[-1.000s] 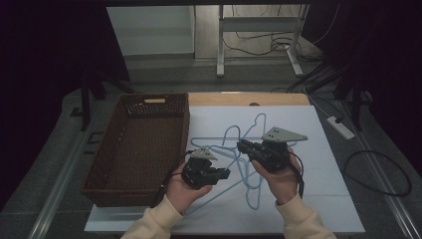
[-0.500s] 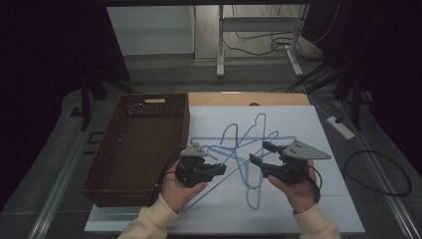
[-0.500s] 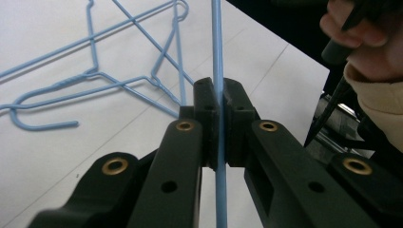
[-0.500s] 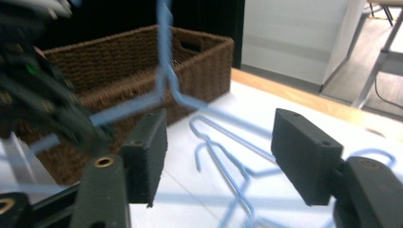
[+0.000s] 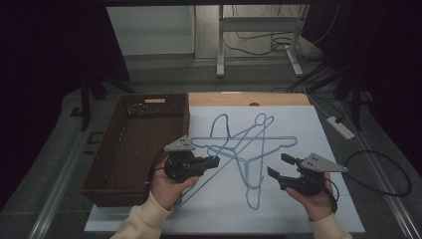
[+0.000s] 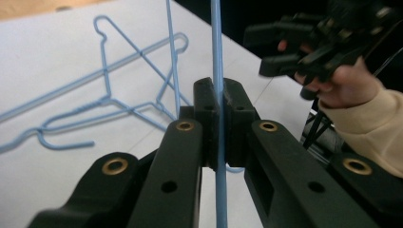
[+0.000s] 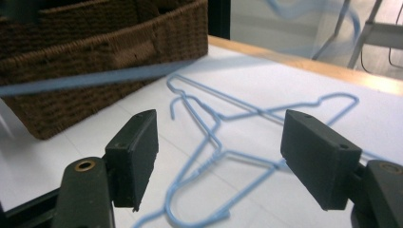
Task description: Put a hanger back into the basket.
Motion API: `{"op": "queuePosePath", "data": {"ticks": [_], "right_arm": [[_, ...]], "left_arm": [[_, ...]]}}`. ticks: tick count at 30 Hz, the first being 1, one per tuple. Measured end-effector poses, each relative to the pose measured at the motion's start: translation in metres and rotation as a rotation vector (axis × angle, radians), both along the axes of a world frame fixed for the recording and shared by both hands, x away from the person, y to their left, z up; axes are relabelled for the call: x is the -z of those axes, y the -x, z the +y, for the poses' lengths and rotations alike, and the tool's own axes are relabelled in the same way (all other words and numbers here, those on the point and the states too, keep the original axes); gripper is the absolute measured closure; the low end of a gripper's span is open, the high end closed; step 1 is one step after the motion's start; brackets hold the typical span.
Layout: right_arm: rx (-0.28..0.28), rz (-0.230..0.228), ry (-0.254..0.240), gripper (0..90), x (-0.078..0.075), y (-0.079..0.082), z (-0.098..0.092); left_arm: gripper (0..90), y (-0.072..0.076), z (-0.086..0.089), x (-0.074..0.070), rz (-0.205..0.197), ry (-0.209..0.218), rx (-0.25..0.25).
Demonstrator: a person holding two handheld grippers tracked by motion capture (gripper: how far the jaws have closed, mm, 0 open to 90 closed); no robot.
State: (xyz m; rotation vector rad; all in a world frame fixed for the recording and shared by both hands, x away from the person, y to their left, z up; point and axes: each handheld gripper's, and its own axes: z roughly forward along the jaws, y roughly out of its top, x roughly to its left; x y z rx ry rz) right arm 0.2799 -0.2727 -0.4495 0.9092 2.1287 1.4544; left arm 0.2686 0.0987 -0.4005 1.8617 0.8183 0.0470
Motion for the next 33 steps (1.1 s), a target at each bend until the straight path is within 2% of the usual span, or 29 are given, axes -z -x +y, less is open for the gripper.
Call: {"op": "queuePosePath", "data": {"ticks": [5, 9, 19, 32, 33], "right_arm": [[0.013, 0.02, 0.024, 29.1, 0.009, -0.003, -0.006], [0.026, 0.029, 0.051, 29.4, 0.015, -0.007, -0.009], [0.042, 0.047, 0.06, 29.7, 0.024, -0.014, -0.014], [0.056, 0.055, 0.085, 29.6, 0.028, -0.017, -0.015], [0.057, 0.055, 0.085, 29.5, 0.029, -0.017, -0.015]], "left_arm": [[86.3, 0.003, 0.019, -0.014, -0.046, 0.012, -0.022], [86.3, 0.003, 0.03, -0.02, -0.062, 0.026, -0.034], [86.3, 0.003, 0.068, -0.032, -0.096, 0.047, -0.084], [86.3, 0.001, 0.109, -0.032, -0.126, 0.012, -0.157], [86.3, 0.0, 0.116, -0.031, -0.131, 0.004, -0.173]]}}
